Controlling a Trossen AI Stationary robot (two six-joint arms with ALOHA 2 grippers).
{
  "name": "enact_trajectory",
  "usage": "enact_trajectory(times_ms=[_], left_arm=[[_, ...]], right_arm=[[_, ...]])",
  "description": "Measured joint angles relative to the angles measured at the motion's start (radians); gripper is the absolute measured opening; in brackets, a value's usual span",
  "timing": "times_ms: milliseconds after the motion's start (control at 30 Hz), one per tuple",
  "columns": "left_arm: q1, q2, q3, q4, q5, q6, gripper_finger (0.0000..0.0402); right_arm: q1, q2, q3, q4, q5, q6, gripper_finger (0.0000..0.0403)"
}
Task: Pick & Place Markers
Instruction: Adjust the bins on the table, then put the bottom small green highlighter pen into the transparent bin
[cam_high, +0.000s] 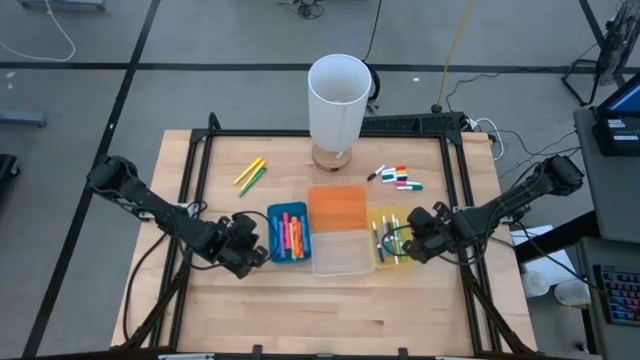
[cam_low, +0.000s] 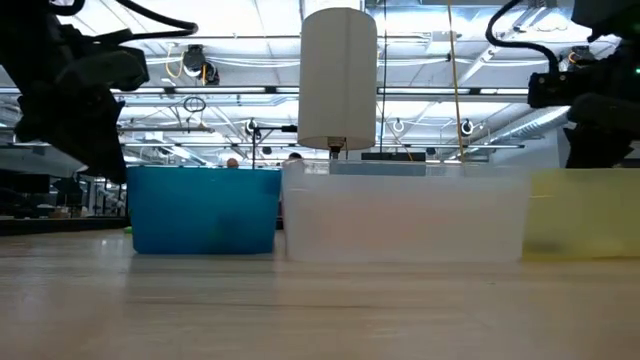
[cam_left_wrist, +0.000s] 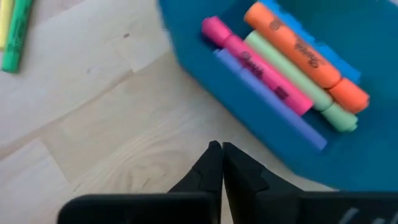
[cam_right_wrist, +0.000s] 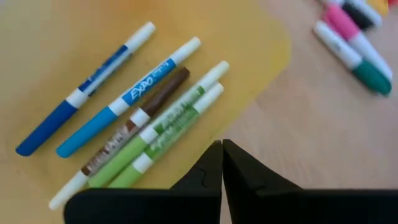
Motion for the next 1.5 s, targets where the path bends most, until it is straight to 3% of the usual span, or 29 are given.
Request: enact_trajectory(times_ms=[267, 600, 833, 933, 1067, 1167, 1233, 1400, 1500], left_arm=[[-0.002, 0.000, 0.000, -0.007, -0.001, 0.017, 0.0018], [-0.010, 0.000, 0.000, -0.009, -0.010, 0.018, 0.0010], [-0.100, -0.103, 0.008, -0.014, -0.283, 0.055, 0.0011], [-0.165, -0.182, 0.013, 0.136, -0.426, 0.217, 0.0003], [-0.229, -0.210, 0.014, 0.517, -0.535, 0.690, 0.0019], [-0.242, -0.180, 0.015, 0.753, -0.507, 1.023, 0.0034], [-0.236, -0.153, 0.015, 0.818, -0.474, 1.144, 0.0040], [-0.158, -0.103, 0.015, 0.869, -0.327, 1.213, 0.0028], [-0.084, -0.103, 0.015, 0.924, -0.101, 1.282, 0.0007]], right_arm=[[0.000, 0.000, 0.000, 0.142, -0.021, -0.129, 0.0000], [0.000, 0.000, 0.000, 0.040, -0.017, -0.053, 0.0000], [-0.042, -0.004, 0.000, -0.066, 0.202, -0.032, 0.0000], [-0.088, -0.014, 0.000, -0.052, 0.285, -0.107, 0.0000], [-0.152, -0.034, 0.000, -0.017, 0.348, -0.218, 0.0003], [-0.185, -0.046, 0.000, 0.023, 0.349, -0.299, 0.0015], [-0.195, -0.047, 0.000, 0.040, 0.350, -0.343, 0.0025], [-0.224, -0.047, 0.000, 0.106, 0.353, -0.458, 0.0045], [-0.252, -0.047, 0.000, 0.169, 0.353, -0.537, 0.0053]])
